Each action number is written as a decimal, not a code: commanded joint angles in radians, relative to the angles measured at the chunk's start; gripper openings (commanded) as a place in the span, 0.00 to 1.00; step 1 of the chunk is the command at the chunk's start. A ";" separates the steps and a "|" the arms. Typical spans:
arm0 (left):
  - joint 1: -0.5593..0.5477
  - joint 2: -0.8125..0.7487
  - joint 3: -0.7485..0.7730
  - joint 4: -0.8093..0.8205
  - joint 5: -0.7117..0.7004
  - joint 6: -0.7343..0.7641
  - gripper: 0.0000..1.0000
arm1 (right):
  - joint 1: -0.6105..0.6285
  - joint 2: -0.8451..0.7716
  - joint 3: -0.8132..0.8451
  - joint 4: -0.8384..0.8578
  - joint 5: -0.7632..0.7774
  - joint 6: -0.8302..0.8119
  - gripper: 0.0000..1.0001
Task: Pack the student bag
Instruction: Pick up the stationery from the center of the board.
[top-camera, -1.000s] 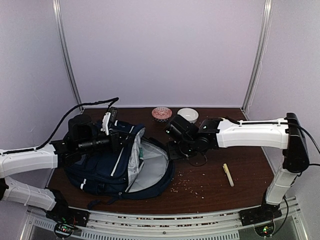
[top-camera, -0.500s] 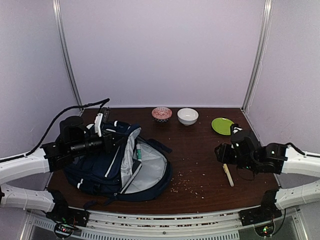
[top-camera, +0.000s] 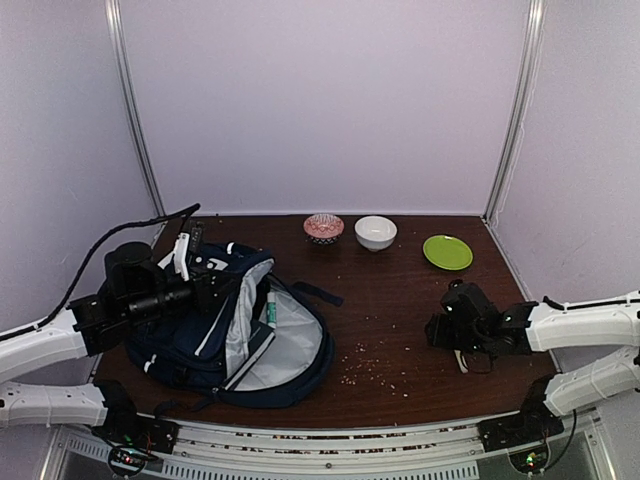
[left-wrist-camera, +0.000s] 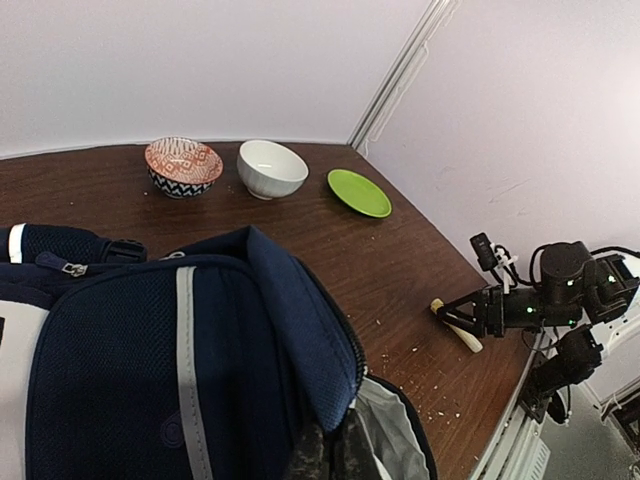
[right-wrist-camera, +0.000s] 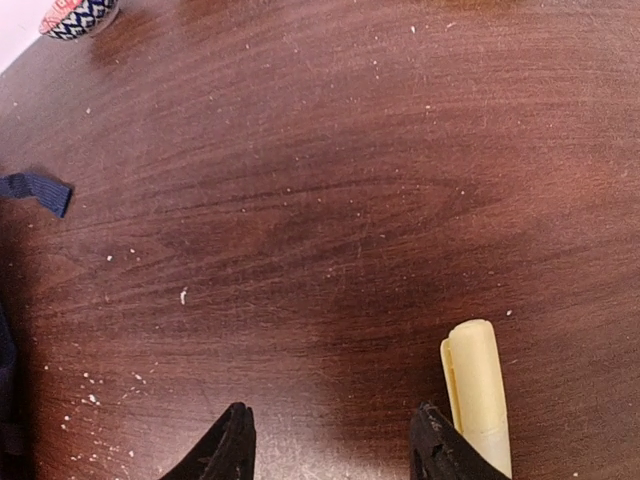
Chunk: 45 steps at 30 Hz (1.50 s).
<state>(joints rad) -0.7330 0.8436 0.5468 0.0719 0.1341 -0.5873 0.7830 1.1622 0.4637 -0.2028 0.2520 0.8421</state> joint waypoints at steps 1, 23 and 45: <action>0.012 -0.039 -0.017 -0.030 -0.094 0.002 0.00 | -0.012 0.060 0.053 -0.019 0.018 0.022 0.52; 0.012 -0.029 -0.058 -0.007 -0.092 0.022 0.00 | -0.133 0.006 -0.084 -0.056 -0.119 0.136 0.54; 0.012 -0.021 -0.059 -0.001 -0.084 0.044 0.00 | -0.045 0.090 0.130 -0.384 -0.112 -0.058 0.50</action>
<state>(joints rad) -0.7349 0.8310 0.5125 0.0769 0.1150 -0.5659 0.7219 1.2148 0.5533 -0.5091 0.1009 0.8280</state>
